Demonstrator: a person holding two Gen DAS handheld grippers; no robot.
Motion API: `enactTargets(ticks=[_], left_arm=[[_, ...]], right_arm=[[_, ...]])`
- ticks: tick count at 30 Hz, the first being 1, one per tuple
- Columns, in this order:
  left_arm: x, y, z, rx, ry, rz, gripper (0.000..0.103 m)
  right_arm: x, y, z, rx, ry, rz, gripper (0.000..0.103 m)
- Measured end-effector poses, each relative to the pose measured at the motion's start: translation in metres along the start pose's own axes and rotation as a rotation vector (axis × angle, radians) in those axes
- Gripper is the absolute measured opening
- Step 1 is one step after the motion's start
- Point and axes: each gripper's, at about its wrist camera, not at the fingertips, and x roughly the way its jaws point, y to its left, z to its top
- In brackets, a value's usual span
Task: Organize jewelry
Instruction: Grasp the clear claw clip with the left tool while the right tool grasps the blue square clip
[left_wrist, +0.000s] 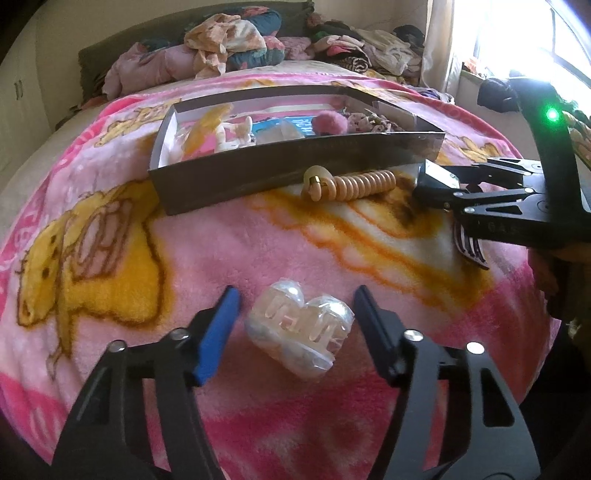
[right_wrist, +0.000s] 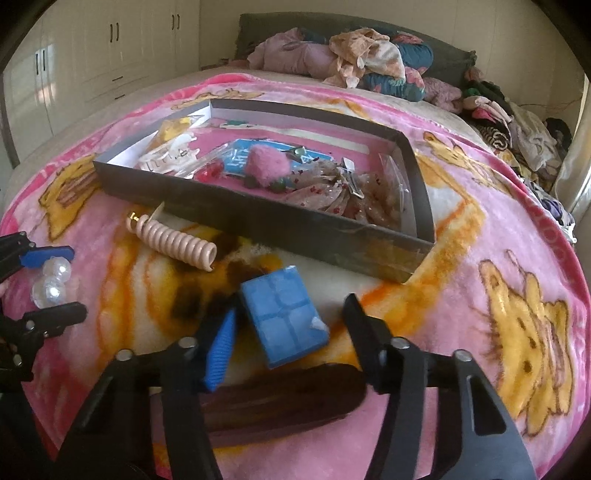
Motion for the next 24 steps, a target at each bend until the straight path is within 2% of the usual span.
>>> enactTargets(ticks=[1,3,24], left_arm=[[0.000,-0.001,0.000,0.003,0.000,-0.002,0.046],[0.000,-0.002,0.001,0.006,0.000,-0.006,0.040],[-0.011,-0.011,0.012,-0.009,-0.039,-0.052,0.040]], right_arm=[[-0.001,0.000,0.000,-0.004,-0.004,-0.003,0.038],[-0.002,0.000,0.000,-0.001,-0.008,0.000,0.037],[-0.031,-0.019,-0.006,0.113,-0.099,-0.003,0.032]])
